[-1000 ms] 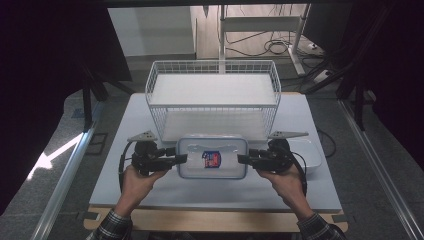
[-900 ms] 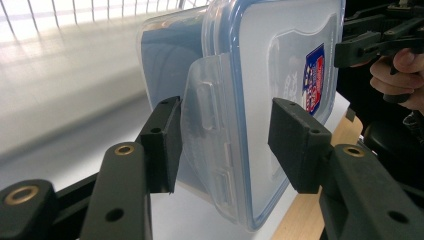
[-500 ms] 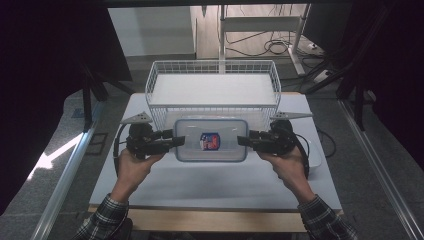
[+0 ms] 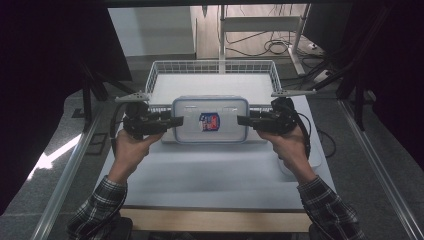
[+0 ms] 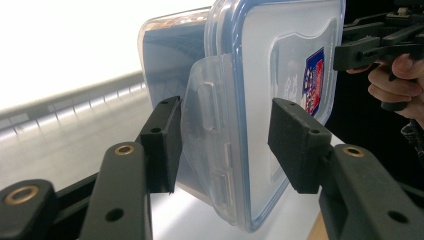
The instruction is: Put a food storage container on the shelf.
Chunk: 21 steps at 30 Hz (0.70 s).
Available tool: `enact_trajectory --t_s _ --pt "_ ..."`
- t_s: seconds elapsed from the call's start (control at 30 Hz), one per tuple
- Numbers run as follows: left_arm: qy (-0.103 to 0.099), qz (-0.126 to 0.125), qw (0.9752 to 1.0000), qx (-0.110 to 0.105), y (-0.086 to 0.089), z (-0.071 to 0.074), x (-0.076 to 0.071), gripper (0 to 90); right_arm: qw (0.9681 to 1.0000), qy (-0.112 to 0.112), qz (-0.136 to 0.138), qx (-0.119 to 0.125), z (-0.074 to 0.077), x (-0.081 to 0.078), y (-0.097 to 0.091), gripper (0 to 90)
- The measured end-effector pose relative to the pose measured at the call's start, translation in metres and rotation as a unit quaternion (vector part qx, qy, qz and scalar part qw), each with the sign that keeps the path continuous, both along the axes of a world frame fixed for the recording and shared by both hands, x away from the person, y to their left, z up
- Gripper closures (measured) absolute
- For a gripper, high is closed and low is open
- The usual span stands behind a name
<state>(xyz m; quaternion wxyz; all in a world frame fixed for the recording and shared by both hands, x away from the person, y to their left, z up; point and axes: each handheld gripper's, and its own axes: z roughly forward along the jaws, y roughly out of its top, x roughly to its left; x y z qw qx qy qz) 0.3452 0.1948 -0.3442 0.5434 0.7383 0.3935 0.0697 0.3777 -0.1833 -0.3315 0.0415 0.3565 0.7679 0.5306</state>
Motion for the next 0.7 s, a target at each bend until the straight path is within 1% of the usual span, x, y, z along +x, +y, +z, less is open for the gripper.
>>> enact_trajectory --t_s 0.03,0.07,0.1,0.13,0.17,0.2,0.27,0.37,0.4,0.43,0.5,0.6,0.7 --pt "-0.002 0.000 1.0000 0.001 0.000 0.003 0.002 48.6 1.0000 -0.001 0.000 0.001 0.002 0.001 0.000 51.1" --pt "-0.002 0.000 1.0000 0.001 0.000 0.003 0.002 48.6 1.0000 -0.004 0.000 0.001 0.005 0.003 0.000 51.1" --pt "-0.004 0.000 1.0000 0.000 0.000 0.009 0.006 48.6 1.0000 -0.005 -0.001 0.001 0.009 0.006 0.001 51.0" --pt "-0.003 0.000 1.0000 -0.001 0.001 0.011 0.008 48.6 1.0000 -0.005 -0.001 0.001 0.012 0.007 0.001 51.0" --pt "-0.003 0.000 1.0000 -0.001 0.001 0.011 0.008 48.6 1.0000 -0.008 -0.002 0.001 0.014 0.009 0.001 51.0" --pt "-0.006 0.000 1.0000 -0.001 0.001 0.014 0.010 48.6 1.0000 -0.008 -0.002 0.001 0.014 0.009 0.001 51.0" --pt "-0.005 0.001 1.0000 -0.003 0.000 0.018 0.014 48.6 0.9999 -0.009 -0.007 0.002 0.022 0.015 0.001 50.7" --pt "-0.009 0.001 1.0000 -0.001 0.000 0.025 0.022 48.6 0.9999 -0.010 -0.010 0.004 0.027 0.020 0.001 50.6" --pt "-0.009 0.001 1.0000 -0.001 0.000 0.025 0.022 48.6 0.9999 -0.010 -0.010 0.004 0.027 0.020 0.001 50.6" --pt "-0.010 0.001 0.9999 -0.002 0.000 0.028 0.024 48.6 0.9998 -0.012 -0.012 0.006 0.031 0.024 0.001 50.5" --pt "-0.010 0.002 0.9999 -0.002 0.000 0.032 0.028 48.6 0.9998 -0.012 -0.014 0.007 0.033 0.026 0.002 50.4" --pt "-0.011 0.002 0.9999 -0.004 0.000 0.037 0.035 48.6 0.9997 -0.016 -0.018 0.009 0.040 0.034 0.002 50.2" --pt "-0.010 0.002 0.9999 -0.009 0.001 0.039 0.043 48.6 0.9996 -0.014 -0.021 0.010 0.043 0.038 0.003 50.1"
